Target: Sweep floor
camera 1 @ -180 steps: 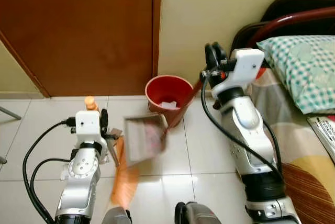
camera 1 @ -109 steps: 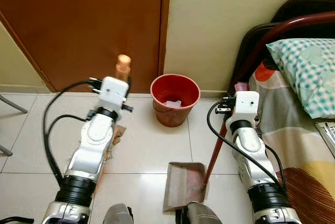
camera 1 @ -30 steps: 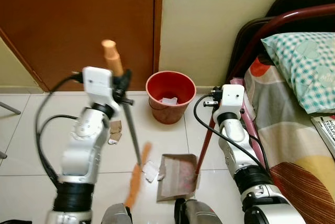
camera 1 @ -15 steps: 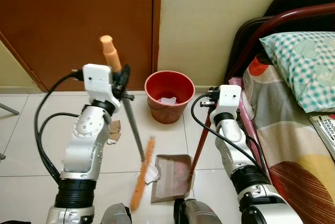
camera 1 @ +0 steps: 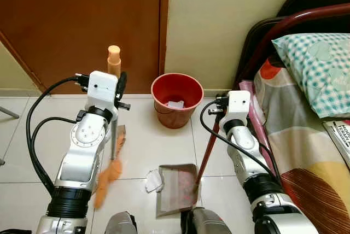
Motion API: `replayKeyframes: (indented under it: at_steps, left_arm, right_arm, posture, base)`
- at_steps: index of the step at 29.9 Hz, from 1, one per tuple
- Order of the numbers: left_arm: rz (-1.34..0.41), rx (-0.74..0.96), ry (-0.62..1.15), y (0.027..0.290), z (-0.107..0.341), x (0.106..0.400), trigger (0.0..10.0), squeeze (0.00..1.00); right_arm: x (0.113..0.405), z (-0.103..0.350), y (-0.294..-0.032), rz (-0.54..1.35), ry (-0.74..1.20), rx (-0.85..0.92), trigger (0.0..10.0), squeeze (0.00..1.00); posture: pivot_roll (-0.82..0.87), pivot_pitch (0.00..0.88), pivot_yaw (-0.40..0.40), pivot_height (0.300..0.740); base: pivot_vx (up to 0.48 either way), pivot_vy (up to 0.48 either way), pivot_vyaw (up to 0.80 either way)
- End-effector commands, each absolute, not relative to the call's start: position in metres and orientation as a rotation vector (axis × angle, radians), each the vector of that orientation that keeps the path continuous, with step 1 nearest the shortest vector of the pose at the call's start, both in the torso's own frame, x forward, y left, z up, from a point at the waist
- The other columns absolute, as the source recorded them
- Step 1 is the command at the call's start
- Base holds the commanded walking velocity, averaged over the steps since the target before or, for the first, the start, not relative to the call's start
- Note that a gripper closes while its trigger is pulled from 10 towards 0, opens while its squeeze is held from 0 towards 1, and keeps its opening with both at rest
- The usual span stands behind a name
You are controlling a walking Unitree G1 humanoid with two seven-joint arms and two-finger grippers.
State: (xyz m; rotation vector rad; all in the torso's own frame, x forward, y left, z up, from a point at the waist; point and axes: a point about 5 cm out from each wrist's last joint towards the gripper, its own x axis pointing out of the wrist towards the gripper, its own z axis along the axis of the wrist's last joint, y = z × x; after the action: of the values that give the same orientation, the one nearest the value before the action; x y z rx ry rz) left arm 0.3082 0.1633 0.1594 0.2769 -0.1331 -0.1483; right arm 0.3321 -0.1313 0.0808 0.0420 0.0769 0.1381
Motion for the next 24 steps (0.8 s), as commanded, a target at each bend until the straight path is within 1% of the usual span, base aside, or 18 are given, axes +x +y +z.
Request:
replayKeyframes:
  at_steps: [1,6,7,12,14,19,21,23,24]
  left_arm:
    - [-0.159,0.313,-0.199,0.160,0.170,0.309,10.0,0.00]
    - [-0.147,0.327,-0.247,0.160,0.181,0.312,10.0,0.00]
    - [-0.149,0.333,-0.262,0.159,0.185,0.313,10.0,0.00]
    - [-0.161,0.318,-0.273,0.155,0.188,0.311,10.0,0.00]
    - [-0.174,0.306,-0.258,0.150,0.182,0.308,10.0,0.00]
    - [-0.185,0.281,-0.234,0.145,0.174,0.301,10.0,0.00]
    - [-0.185,0.230,-0.210,0.140,0.165,0.291,10.0,0.00]
    - [-0.185,0.219,-0.207,0.139,0.163,0.288,10.0,0.00]
    - [-0.158,0.198,-0.185,0.138,0.156,0.282,10.0,0.00]
  right_arm:
    - [0.331,0.083,-0.131,0.190,0.081,0.077,10.0,0.00]
    - [0.334,0.092,-0.145,0.176,0.033,0.078,10.0,0.00]
    - [0.336,0.098,-0.152,0.148,0.003,0.049,10.0,0.00]
    - [0.339,0.110,-0.164,0.095,-0.060,-0.026,10.0,0.00]
    - [0.339,0.113,-0.167,0.067,-0.082,-0.062,10.0,0.00]
    - [0.337,0.110,-0.168,0.049,-0.078,-0.071,10.0,0.00]
    - [0.330,0.105,-0.170,0.038,-0.070,-0.057,10.0,0.00]
    - [0.329,0.104,-0.170,0.037,-0.070,-0.052,10.0,0.00]
    - [0.321,0.099,-0.169,0.047,-0.061,-0.021,10.0,0.00]
  posture:
    - [0.02,0.138,-0.068,0.740]
    - [0.02,0.138,-0.068,0.740]
    - [0.02,0.138,-0.070,0.740]
    - [0.02,0.138,-0.069,0.740]
    - [0.02,0.137,-0.068,0.740]
    - [0.02,0.135,-0.068,0.740]
    - [0.02,0.133,-0.068,0.740]
    - [0.03,0.130,-0.070,0.740]
    - [0.03,0.118,-0.073,0.740]
  base:
    - [0.000,0.000,0.00]
    - [0.000,0.000,0.00]
    - [0.000,0.000,0.00]
    - [0.000,0.000,0.00]
    - [0.000,0.000,0.00]
    - [0.000,0.000,0.00]
    - [0.000,0.000,0.00]
    - [0.000,0.000,0.00]
    - [0.000,0.000,0.00]
